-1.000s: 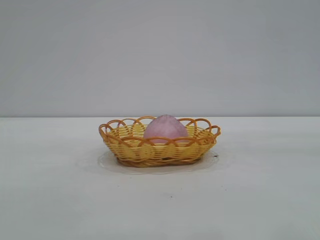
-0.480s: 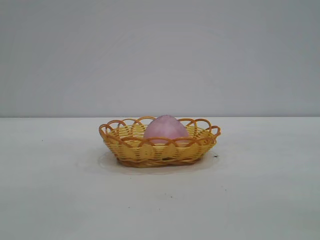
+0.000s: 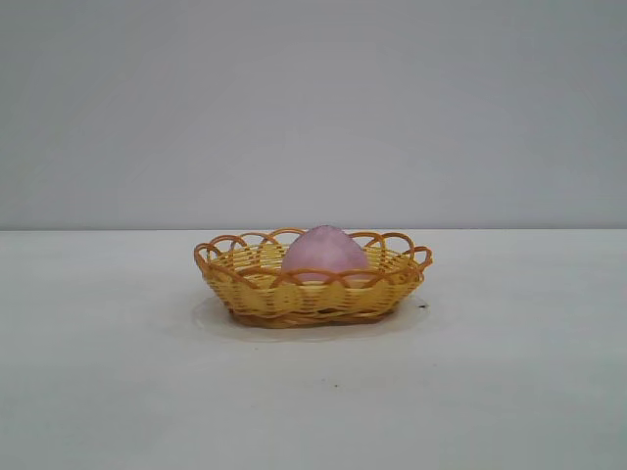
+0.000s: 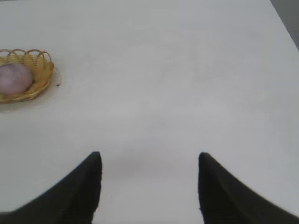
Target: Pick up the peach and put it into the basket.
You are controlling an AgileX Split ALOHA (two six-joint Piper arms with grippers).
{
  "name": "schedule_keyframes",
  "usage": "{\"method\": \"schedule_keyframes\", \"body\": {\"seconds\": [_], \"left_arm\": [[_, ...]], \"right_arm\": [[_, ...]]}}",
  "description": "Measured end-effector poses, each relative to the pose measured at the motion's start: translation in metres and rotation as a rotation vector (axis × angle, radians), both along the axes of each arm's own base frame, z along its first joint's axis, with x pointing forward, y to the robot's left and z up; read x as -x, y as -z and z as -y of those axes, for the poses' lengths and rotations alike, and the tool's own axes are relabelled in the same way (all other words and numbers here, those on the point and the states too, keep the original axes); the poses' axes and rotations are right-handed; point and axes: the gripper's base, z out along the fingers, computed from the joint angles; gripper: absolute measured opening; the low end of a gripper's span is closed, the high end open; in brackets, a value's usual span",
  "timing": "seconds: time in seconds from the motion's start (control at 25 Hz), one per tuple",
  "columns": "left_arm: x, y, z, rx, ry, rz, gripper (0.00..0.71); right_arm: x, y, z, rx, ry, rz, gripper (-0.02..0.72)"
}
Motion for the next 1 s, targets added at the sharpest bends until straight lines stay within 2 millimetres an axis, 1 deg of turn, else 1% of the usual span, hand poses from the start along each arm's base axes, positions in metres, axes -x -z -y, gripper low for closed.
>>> {"method": "schedule_keyframes", "body": {"seconds": [0.24, 0.44, 1.0], "left_arm": [[0.0, 0.0, 0.0, 0.0, 0.0, 0.0, 0.49], [0.0, 0.0, 0.0, 0.0, 0.0, 0.0, 0.49], [0.0, 0.0, 0.0, 0.0, 0.0, 0.0, 0.49]], "right_arm": [[-0.0051, 0.0044, 0.0008, 0.009, -0.014, 0.013, 0.385], [-0.0051, 0.0041, 0.0011, 0.013, -0.042, 0.017, 0.385], [-0.0051, 0.004, 0.0011, 0.014, -0.043, 0.019, 0.385]]}}
